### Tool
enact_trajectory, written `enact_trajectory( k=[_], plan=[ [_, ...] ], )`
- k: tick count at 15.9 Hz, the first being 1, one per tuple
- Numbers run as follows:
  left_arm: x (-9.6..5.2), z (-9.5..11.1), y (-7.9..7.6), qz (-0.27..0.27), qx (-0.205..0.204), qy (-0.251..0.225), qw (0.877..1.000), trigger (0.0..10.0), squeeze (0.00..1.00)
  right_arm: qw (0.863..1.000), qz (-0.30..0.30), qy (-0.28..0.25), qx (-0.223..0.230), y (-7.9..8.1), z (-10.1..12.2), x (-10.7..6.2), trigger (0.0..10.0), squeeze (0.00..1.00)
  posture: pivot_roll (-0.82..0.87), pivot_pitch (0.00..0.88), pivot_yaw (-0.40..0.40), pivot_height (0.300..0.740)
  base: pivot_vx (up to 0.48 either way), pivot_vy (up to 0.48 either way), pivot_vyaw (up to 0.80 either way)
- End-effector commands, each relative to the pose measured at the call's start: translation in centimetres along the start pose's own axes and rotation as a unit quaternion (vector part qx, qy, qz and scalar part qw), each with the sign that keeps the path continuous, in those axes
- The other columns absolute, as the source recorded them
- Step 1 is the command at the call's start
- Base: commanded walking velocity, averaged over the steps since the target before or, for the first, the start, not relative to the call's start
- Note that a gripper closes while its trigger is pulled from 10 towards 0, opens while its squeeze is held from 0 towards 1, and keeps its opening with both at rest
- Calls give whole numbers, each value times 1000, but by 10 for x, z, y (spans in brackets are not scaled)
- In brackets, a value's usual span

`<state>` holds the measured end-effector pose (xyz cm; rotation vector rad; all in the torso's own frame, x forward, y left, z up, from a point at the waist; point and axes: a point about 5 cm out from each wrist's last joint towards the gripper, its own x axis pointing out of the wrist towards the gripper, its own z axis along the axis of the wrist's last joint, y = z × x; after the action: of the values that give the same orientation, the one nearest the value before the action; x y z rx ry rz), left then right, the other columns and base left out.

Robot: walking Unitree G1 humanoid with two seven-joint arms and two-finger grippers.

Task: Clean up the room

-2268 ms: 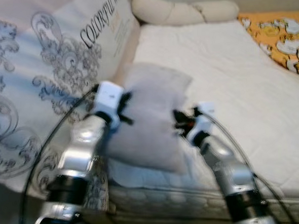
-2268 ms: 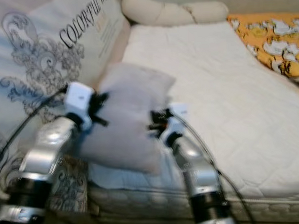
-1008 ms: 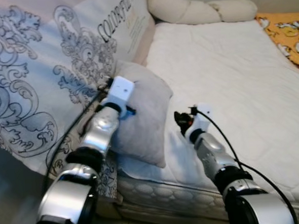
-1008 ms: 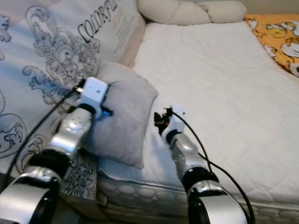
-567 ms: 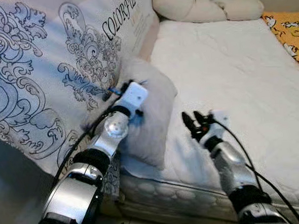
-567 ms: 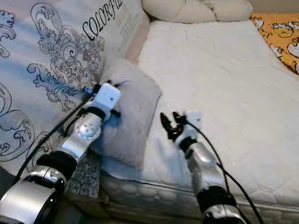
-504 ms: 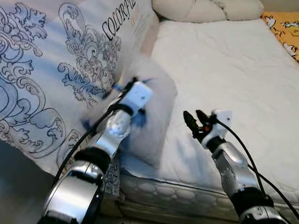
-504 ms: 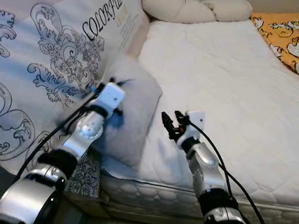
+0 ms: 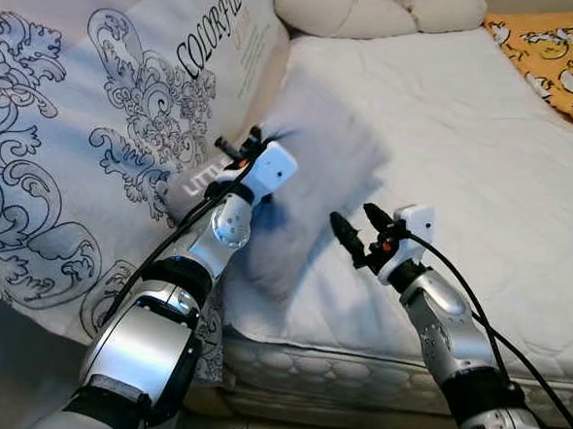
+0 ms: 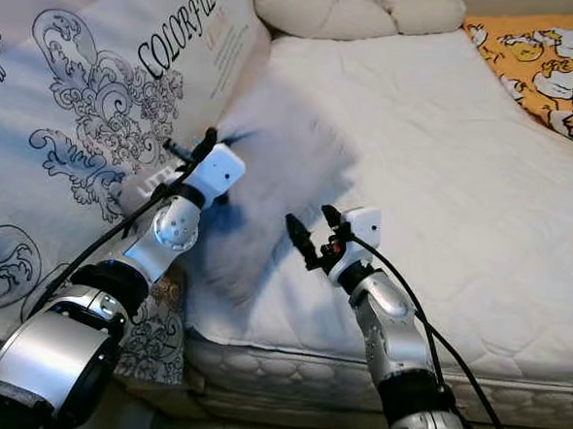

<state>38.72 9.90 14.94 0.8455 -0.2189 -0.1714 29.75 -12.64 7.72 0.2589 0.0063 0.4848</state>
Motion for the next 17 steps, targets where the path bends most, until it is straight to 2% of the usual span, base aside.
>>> enact_trajectory(
  k=[1,2,3,4,5,7,10,13,17],
  plan=[
    [0,-6,6,31,-6,22,999,10000,0,1000,12,-2,1,3,2,-1,10000,1000,-192,24,80,740,0,0,0],
    [-7,-18,-1,33,4,59,998,10000,0,1000,18,-5,1,4,3,-6,10000,1000,-201,30,82,740,0,0,0],
    [-10,-24,-4,41,10,75,996,10000,0,1000,20,-4,2,4,4,-9,10000,1000,-209,36,84,740,0,0,0],
    [-12,-28,-3,56,13,85,995,10000,0,1000,20,-2,1,5,4,-11,10000,1000,-210,40,84,740,0,0,0],
    [-12,-31,5,94,10,94,991,10000,0,1000,18,0,1,5,3,-13,10000,1000,-209,42,84,740,0,0,0],
    [-11,-31,18,145,0,93,985,10000,0,1000,17,4,3,5,2,-15,10000,1000,-208,44,82,740,0,0,0],
    [-6,-19,31,198,-22,58,978,10000,0,1000,22,10,1,8,3,-13,10000,1000,-212,49,80,740,0,0,0],
    [-3,-13,32,206,-15,55,977,10000,0,1000,24,11,-3,8,4,-13,10000,1000,-220,48,79,740,0,0,0],
    [-9,-23,16,168,11,83,982,10000,0,999,30,17,-5,11,3,-15,10000,1000,-246,58,90,740,0,0,0]
  ],
)
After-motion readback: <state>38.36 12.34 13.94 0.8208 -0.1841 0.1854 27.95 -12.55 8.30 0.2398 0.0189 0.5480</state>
